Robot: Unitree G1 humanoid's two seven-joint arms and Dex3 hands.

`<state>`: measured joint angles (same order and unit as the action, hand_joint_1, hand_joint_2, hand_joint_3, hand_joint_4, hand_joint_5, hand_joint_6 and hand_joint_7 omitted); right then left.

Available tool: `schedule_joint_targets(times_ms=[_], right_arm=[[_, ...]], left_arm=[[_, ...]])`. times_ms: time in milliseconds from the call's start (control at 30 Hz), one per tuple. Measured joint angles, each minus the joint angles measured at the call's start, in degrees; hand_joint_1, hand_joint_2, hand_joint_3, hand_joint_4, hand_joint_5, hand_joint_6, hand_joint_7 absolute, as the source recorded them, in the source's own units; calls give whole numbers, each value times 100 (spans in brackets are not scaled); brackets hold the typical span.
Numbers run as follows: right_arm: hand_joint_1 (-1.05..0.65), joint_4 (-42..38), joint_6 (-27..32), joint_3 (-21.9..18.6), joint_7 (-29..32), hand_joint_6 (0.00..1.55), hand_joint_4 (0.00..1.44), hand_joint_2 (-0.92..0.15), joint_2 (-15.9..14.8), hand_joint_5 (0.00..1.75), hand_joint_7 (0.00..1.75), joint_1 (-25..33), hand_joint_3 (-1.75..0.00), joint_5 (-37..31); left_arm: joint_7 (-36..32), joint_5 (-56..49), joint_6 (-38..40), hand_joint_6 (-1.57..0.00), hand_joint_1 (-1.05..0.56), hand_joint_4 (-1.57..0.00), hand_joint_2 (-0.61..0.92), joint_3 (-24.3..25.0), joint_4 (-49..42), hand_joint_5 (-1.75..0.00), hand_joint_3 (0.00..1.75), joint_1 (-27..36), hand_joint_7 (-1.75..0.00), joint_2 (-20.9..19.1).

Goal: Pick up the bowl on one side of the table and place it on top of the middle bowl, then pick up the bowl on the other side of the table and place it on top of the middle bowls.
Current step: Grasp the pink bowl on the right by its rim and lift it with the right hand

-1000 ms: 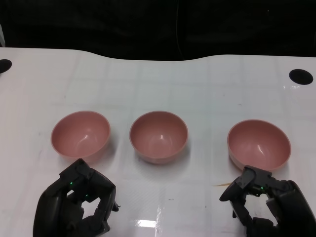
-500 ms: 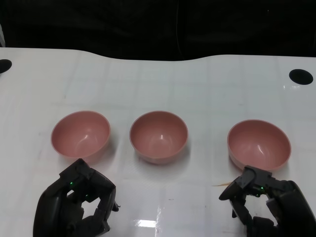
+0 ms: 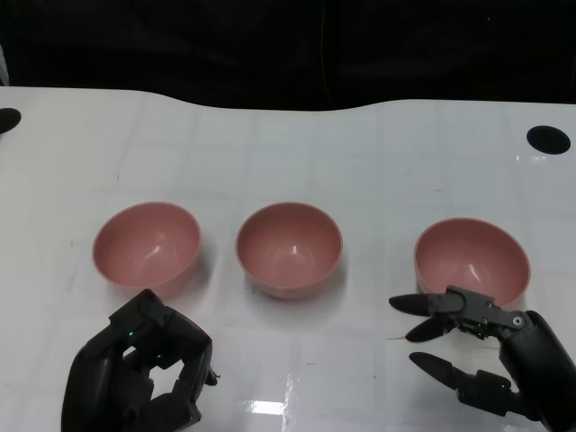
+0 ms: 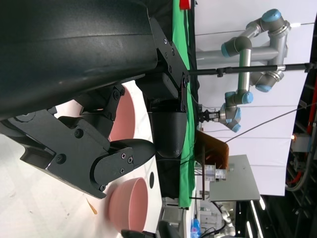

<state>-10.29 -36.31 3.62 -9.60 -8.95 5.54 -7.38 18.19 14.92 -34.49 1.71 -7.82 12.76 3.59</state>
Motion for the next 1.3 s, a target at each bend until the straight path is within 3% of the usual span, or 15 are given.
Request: schedule_joint_targets(times_ms=[267, 700, 1000, 1100, 1300], right_arm=[[-51, 164, 331, -162, 536, 40, 23, -92, -171, 59, 0, -90, -1, -882], [-60, 658, 1313, -90, 1653, 27, 13, -92, -766, 49, 0, -276, -2, -3200], [-59, 665, 1777, 216, 1927, 28, 15, -92, -928, 44, 1, -429, -2, -3702], [-59, 581, 2189, 439, 1940, 27, 14, -92, -1017, 43, 0, -601, -7, -4165], [-54, -394, 2763, 985, 2118, 32, 19, -92, -1091, 41, 2, -1257, -5, -4753]], left_arm=[[1, 0, -1, -74, -16, -75, 59, 15, 0, -170, 96, 1, -143, 1], [0, -7, -1, -72, -17, -73, 61, 0, 6, -171, 96, 12, -145, 8], [-20, -62, 0, -72, -18, -74, 61, -18, 53, -170, 95, 15, -144, 44], [-23, -63, 4, -73, -18, -74, 61, -23, 62, -170, 94, 17, -144, 62], [-31, -73, 38, -73, -17, -75, 59, -32, 70, -170, 101, -4, -146, 82]])
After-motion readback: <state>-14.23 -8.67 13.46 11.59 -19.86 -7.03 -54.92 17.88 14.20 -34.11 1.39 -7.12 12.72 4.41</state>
